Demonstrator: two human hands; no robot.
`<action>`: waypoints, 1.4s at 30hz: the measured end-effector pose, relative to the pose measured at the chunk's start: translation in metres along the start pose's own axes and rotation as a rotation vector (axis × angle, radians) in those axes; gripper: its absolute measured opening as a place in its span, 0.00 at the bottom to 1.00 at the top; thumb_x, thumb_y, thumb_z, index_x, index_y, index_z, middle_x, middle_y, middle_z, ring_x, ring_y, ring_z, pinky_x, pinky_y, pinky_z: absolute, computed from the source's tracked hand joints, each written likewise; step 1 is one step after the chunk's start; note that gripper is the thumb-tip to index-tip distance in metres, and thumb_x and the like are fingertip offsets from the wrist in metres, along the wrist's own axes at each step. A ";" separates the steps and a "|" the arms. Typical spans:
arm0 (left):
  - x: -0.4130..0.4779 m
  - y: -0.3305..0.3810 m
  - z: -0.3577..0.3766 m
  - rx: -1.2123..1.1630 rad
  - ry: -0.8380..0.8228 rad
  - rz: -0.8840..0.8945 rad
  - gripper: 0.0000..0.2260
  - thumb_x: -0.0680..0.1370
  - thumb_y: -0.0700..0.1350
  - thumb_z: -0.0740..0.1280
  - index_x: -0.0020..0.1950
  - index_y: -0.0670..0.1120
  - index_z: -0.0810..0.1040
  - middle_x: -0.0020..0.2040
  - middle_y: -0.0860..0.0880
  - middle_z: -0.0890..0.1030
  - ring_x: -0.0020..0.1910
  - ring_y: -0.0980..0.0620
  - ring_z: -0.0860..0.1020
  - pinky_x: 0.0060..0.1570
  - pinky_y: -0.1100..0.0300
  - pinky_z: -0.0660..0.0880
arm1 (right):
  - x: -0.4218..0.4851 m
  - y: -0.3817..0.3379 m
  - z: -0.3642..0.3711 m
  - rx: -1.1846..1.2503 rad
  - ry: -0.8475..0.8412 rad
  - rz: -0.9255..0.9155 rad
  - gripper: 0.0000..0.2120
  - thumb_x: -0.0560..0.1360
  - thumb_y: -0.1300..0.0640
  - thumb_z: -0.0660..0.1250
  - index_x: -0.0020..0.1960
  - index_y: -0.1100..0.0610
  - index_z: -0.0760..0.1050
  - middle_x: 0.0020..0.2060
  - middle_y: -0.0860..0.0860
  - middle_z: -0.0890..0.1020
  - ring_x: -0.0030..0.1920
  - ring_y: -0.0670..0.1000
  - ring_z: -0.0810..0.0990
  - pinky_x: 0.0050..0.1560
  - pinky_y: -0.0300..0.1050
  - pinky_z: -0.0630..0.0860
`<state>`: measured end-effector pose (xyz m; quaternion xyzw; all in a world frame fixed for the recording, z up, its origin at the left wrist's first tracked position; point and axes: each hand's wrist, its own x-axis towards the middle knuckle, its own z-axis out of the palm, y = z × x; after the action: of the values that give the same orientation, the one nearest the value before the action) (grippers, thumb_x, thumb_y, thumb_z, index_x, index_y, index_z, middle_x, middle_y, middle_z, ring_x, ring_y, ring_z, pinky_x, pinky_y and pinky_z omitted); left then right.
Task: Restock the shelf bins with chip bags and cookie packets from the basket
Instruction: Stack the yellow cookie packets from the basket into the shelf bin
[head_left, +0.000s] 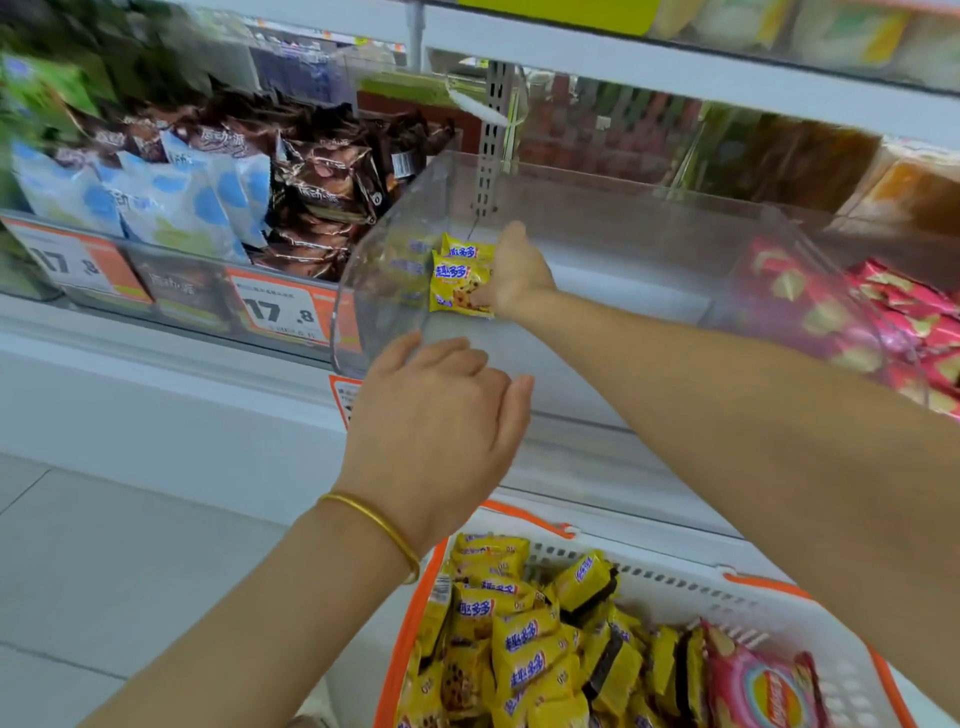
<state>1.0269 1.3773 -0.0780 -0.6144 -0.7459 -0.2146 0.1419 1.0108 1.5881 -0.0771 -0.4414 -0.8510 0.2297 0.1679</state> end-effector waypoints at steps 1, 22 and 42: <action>0.000 0.000 0.000 -0.001 -0.002 0.000 0.23 0.78 0.52 0.51 0.39 0.47 0.83 0.43 0.49 0.85 0.51 0.48 0.81 0.60 0.50 0.70 | 0.003 0.001 0.002 -0.004 0.002 0.002 0.25 0.71 0.59 0.73 0.51 0.58 0.56 0.57 0.59 0.74 0.49 0.55 0.71 0.52 0.48 0.70; -0.062 0.037 0.006 -0.203 0.035 0.091 0.11 0.73 0.44 0.58 0.43 0.44 0.80 0.40 0.46 0.79 0.41 0.42 0.77 0.39 0.50 0.75 | -0.264 0.060 -0.071 0.435 -0.473 0.012 0.06 0.74 0.66 0.68 0.44 0.59 0.72 0.35 0.58 0.78 0.32 0.57 0.83 0.33 0.53 0.80; -0.072 0.052 0.055 -0.074 -0.766 0.084 0.11 0.80 0.49 0.57 0.59 0.52 0.75 0.55 0.52 0.78 0.52 0.52 0.76 0.50 0.53 0.76 | -0.270 0.160 0.043 0.150 -0.667 -0.026 0.03 0.69 0.60 0.74 0.42 0.56 0.81 0.38 0.42 0.78 0.38 0.38 0.75 0.42 0.35 0.71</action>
<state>1.0953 1.3506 -0.1526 -0.6848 -0.7108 0.0097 -0.1607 1.2471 1.4346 -0.2220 -0.3174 -0.8454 0.4210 -0.0849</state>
